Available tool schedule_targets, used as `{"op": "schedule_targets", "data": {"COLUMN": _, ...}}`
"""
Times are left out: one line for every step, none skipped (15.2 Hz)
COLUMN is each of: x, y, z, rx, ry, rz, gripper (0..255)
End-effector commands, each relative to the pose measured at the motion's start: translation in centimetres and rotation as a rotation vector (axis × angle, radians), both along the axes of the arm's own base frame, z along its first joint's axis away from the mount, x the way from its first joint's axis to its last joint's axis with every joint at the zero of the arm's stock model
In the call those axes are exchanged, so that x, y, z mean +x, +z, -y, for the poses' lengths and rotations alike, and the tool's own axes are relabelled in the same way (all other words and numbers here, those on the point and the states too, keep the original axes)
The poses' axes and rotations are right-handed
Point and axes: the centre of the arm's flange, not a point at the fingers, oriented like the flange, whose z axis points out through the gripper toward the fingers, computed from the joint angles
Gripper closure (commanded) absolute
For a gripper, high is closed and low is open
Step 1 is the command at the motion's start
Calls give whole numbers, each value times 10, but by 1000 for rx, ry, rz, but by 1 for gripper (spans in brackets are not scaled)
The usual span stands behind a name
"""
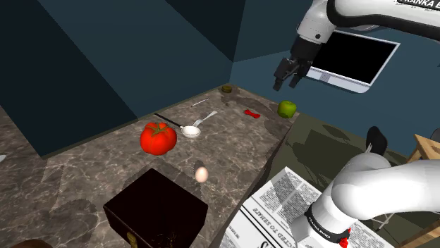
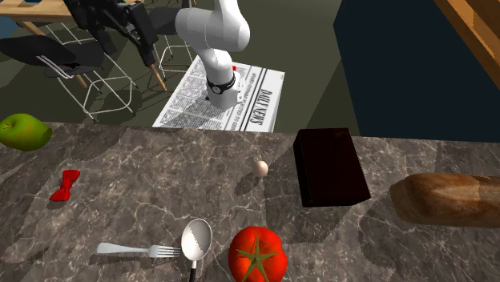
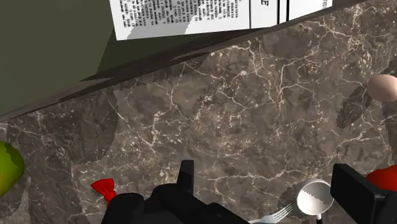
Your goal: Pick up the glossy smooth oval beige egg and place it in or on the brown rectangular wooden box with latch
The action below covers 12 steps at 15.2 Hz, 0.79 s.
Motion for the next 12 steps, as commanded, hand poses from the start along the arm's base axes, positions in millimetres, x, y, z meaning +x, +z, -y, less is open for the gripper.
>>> {"op": "schedule_targets", "data": {"x": 0, "y": 0, "z": 0, "rx": 0, "ry": 0, "rz": 0, "gripper": 0}}
{"op": "schedule_targets", "data": {"x": 0, "y": -9, "z": -10, "rx": 0, "ry": -1, "rz": 1, "gripper": 0}}
{"op": "schedule_targets", "data": {"x": 1, "y": -18, "z": -19, "rx": 1, "ry": -3, "rz": 3, "gripper": 0}}
{"op": "schedule_targets", "data": {"x": 1, "y": -27, "z": -29, "rx": 1, "ry": -4, "rz": 4, "gripper": 0}}
{"op": "schedule_targets", "data": {"x": 2, "y": -36, "z": -39, "rx": 1, "ry": -6, "rz": 5, "gripper": 0}}
{"op": "schedule_targets", "data": {"x": 2, "y": -45, "z": -48, "rx": 2, "ry": -7, "rz": 7, "gripper": 0}}
{"op": "schedule_targets", "data": {"x": 3, "y": -54, "z": -58, "rx": 2, "ry": -9, "rz": 8, "gripper": 0}}
{"op": "schedule_targets", "data": {"x": 3, "y": -63, "z": -68, "rx": 2, "ry": -10, "rz": 10, "gripper": 0}}
{"op": "schedule_targets", "data": {"x": 4, "y": -72, "z": -77, "rx": 3, "ry": -12, "rz": 11, "gripper": 0}}
{"op": "schedule_targets", "data": {"x": 4, "y": -81, "z": -87, "rx": 3, "ry": -13, "rz": 12, "gripper": 0}}
{"op": "schedule_targets", "data": {"x": 5, "y": -90, "z": -97, "rx": 3, "ry": -15, "rz": 14, "gripper": 0}}
{"op": "schedule_targets", "data": {"x": 5, "y": -99, "z": -106, "rx": 3, "ry": -16, "rz": 15, "gripper": 0}}
